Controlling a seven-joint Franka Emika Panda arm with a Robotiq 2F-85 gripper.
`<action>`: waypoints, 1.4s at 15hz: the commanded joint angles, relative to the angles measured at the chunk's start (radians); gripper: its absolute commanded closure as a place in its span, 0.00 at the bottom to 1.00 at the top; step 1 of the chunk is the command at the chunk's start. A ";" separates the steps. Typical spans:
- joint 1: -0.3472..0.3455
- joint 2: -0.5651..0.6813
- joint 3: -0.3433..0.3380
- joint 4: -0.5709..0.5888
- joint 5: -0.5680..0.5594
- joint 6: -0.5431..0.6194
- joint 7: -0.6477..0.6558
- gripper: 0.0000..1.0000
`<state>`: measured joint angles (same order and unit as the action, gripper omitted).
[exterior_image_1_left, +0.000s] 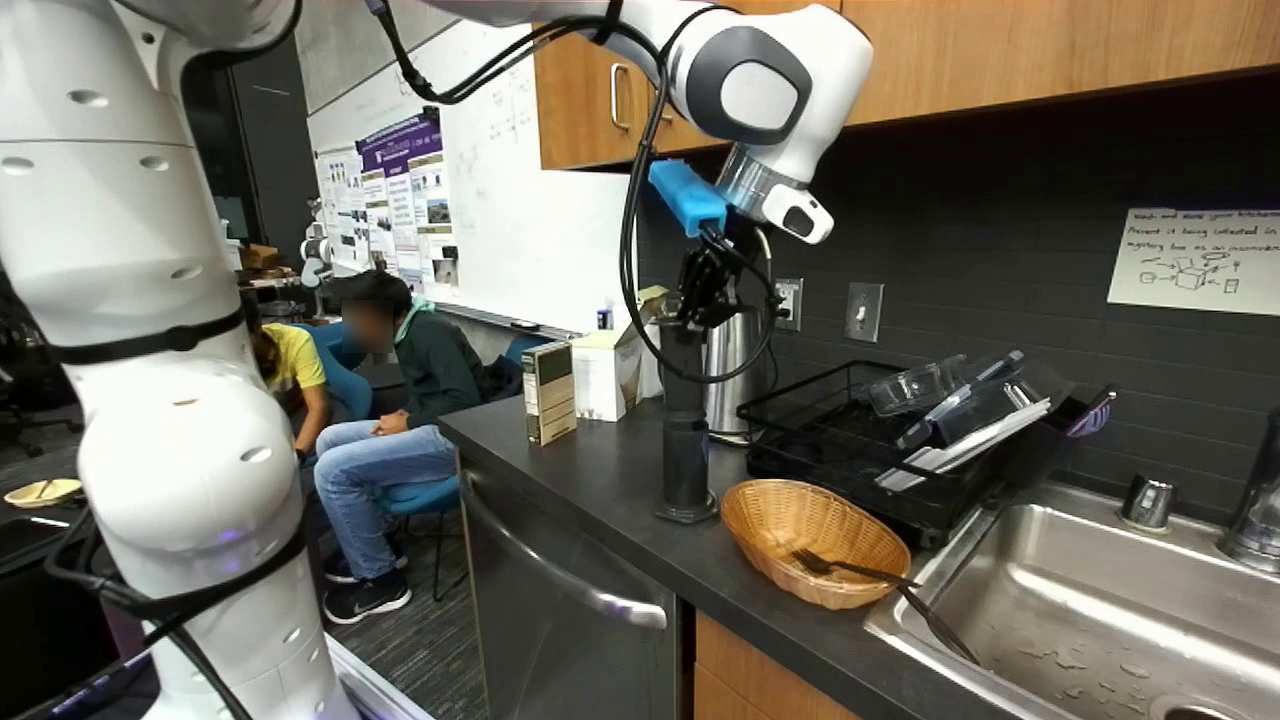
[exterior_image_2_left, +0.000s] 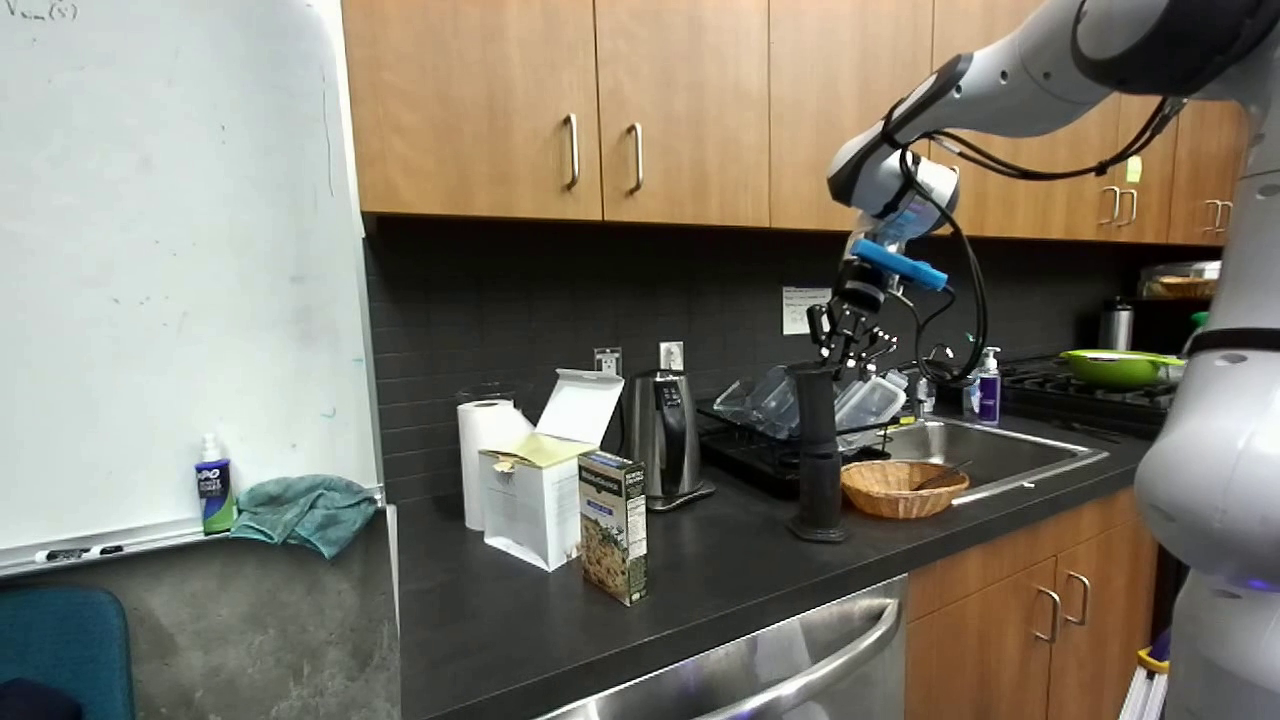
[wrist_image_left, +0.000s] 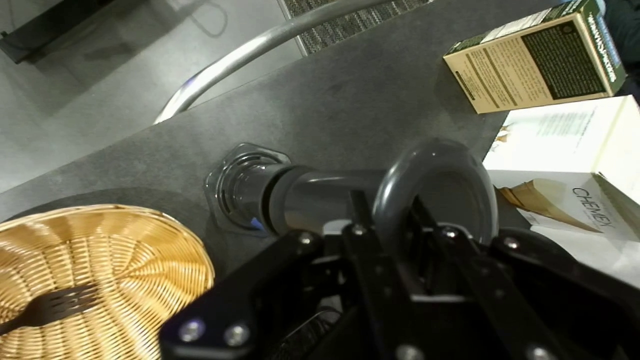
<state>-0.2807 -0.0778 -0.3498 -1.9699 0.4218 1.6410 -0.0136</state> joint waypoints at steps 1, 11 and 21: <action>-0.016 0.020 -0.001 0.029 0.025 -0.032 -0.008 0.95; -0.017 0.041 0.006 0.033 0.023 -0.035 -0.005 0.95; -0.017 0.046 0.008 0.036 0.014 -0.036 0.001 0.95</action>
<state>-0.2874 -0.0447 -0.3491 -1.9600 0.4218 1.6312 -0.0140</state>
